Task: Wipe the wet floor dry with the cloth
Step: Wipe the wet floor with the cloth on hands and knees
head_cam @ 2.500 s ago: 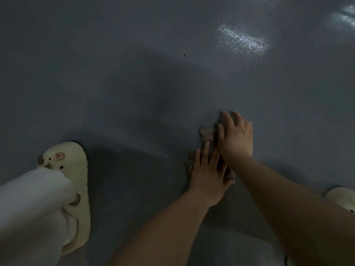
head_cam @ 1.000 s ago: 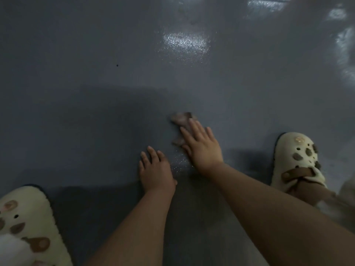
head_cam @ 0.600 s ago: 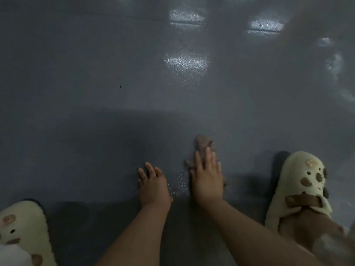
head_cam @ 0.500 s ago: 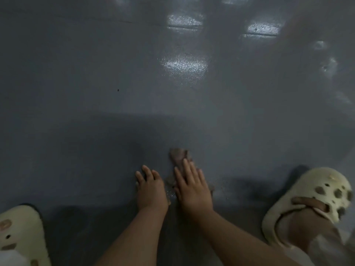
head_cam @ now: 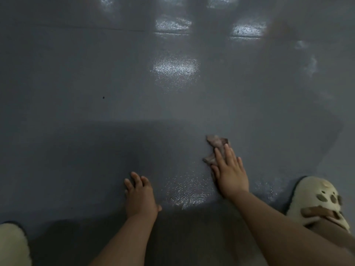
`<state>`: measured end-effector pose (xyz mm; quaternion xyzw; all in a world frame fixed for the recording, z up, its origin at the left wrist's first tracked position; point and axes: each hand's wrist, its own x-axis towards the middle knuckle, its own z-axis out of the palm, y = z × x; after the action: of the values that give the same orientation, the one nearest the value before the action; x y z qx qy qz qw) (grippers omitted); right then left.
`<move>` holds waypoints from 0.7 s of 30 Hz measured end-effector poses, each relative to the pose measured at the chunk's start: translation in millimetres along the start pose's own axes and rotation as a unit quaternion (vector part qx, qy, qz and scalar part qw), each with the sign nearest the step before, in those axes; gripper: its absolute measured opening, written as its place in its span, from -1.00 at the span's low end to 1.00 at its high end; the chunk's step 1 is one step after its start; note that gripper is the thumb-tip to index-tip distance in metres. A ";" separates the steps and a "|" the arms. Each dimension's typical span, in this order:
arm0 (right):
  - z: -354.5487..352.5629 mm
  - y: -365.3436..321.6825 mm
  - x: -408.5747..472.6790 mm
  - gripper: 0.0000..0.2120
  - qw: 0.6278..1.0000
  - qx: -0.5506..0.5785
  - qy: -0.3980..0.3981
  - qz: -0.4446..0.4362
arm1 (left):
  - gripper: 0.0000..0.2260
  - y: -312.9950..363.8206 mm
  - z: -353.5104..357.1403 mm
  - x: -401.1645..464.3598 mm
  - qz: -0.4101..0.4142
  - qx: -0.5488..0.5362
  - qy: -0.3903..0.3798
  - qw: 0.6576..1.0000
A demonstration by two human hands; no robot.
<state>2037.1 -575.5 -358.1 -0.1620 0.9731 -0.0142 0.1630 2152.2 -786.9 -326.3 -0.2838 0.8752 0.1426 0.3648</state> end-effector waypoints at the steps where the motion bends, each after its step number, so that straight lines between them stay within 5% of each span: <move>1: 0.5 5.4 0.8 -0.44 1.000 0.007 0.000 0.029 | -0.12 -0.1 -0.1 -0.2 0.000 0.000 0.002 1.000; 9: 16.2 -28.6 -20.4 -0.47 0.981 0.069 -0.013 0.181 | -0.13 3.3 1.1 1.4 -0.008 0.005 0.002 1.000; 12: 27.7 -56.4 -40.7 -0.50 0.992 0.047 0.038 0.111 | -0.13 3.2 3.4 3.9 -0.011 0.010 0.005 1.000; 21: 21.3 -56.2 -27.3 -0.49 0.994 -0.019 -0.021 -0.108 | -0.14 -1.5 9.9 8.5 -0.005 -0.010 0.024 1.000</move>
<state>2085.9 -619.5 -365.2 -0.2699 0.9464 -0.0102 0.1775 2153.8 -786.9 -339.3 -0.2948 0.8808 0.1427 0.3420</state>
